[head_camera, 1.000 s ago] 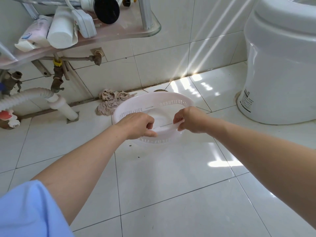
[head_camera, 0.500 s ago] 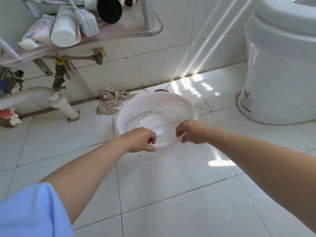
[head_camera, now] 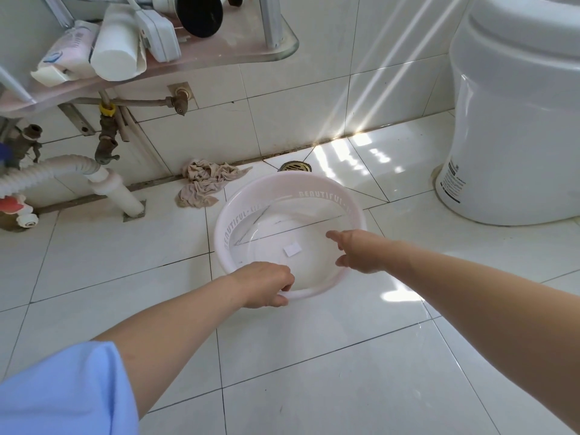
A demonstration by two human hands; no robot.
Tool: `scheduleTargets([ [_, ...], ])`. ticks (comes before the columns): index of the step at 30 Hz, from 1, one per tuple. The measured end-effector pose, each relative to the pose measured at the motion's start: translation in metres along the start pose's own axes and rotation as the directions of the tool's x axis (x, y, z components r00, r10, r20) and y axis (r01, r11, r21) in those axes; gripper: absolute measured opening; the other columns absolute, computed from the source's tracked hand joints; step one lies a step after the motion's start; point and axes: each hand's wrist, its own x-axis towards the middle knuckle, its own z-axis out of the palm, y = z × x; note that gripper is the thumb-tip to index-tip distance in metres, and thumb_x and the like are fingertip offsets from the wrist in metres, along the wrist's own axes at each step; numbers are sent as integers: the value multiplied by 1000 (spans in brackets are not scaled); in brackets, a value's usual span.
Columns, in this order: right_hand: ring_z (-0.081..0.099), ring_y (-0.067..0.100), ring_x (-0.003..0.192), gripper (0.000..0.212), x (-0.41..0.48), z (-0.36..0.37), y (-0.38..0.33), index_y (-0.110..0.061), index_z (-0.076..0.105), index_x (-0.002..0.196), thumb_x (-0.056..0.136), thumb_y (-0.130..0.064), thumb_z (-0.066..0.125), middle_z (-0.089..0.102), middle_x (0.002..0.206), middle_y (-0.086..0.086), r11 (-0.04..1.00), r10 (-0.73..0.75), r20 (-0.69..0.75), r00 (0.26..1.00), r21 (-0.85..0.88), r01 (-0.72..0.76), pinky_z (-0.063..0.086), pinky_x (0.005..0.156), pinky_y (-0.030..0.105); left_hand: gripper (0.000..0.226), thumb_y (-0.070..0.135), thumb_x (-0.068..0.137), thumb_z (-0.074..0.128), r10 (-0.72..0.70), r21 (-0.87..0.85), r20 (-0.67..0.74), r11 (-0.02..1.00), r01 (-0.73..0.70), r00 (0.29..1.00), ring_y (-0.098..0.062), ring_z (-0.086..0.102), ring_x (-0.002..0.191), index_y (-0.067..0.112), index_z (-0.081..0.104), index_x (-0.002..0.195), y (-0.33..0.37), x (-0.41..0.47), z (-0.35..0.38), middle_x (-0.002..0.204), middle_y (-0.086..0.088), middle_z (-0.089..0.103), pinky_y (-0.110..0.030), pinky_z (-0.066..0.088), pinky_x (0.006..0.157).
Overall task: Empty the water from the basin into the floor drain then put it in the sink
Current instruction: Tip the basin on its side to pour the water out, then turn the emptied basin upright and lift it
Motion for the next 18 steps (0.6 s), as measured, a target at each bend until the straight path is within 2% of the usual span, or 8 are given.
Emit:
scheduleTargets([
  [3,51,32,109,59,0,8,0,-18,20,142,93,-25,53,46,125,8,999,-6,-3,1000,-34,6,47,87,43,22,31,94,50,29,49,-1,998,-29,1000,-26,54,94,12,53,105,5,-2,10,111,-4,54,-32,33,68],
  [6,48,29,109,53,0,17,1,-14,27,136,92,-26,55,45,122,9,993,-26,-34,999,-114,22,47,85,42,22,31,94,49,29,28,13,999,-29,1000,-25,53,95,12,53,105,7,-4,14,110,-4,53,-33,36,70],
  [9,39,27,120,55,0,25,4,-11,25,137,93,-28,54,39,132,9,987,-40,-72,997,-156,29,43,94,40,23,36,96,45,-36,-142,8,989,36,999,-21,51,92,16,55,103,2,-7,14,106,2,54,-31,40,75],
  [11,25,28,133,64,0,29,6,-9,15,142,94,-29,52,27,144,10,990,-34,-96,995,-141,20,37,104,40,25,34,97,42,-95,-248,-19,965,88,995,-22,52,96,19,53,113,-3,-8,15,110,5,51,-30,41,80],
  [14,-1,28,144,78,0,32,7,-8,-5,146,95,-33,49,2,156,10,988,-5,-123,992,-154,-14,17,116,38,49,28,97,43,-158,-191,-85,972,139,984,-24,47,116,21,28,143,-10,-13,19,137,2,37,-35,41,91],
  [16,-9,27,144,83,0,33,8,-10,-11,146,94,-36,48,-7,158,9,986,10,-151,988,-166,-35,8,117,38,62,28,96,46,-181,-182,-181,972,148,967,-24,41,125,19,14,149,-15,-14,21,146,-2,29,-34,37,99],
  [18,-11,26,144,83,2,32,7,-9,-10,146,94,-35,49,-8,158,9,984,-4,-200,980,-178,-33,6,116,37,67,28,96,47,-213,-224,-265,962,155,940,-23,34,133,17,10,151,-19,-14,19,152,-2,22,-32,30,106],
])
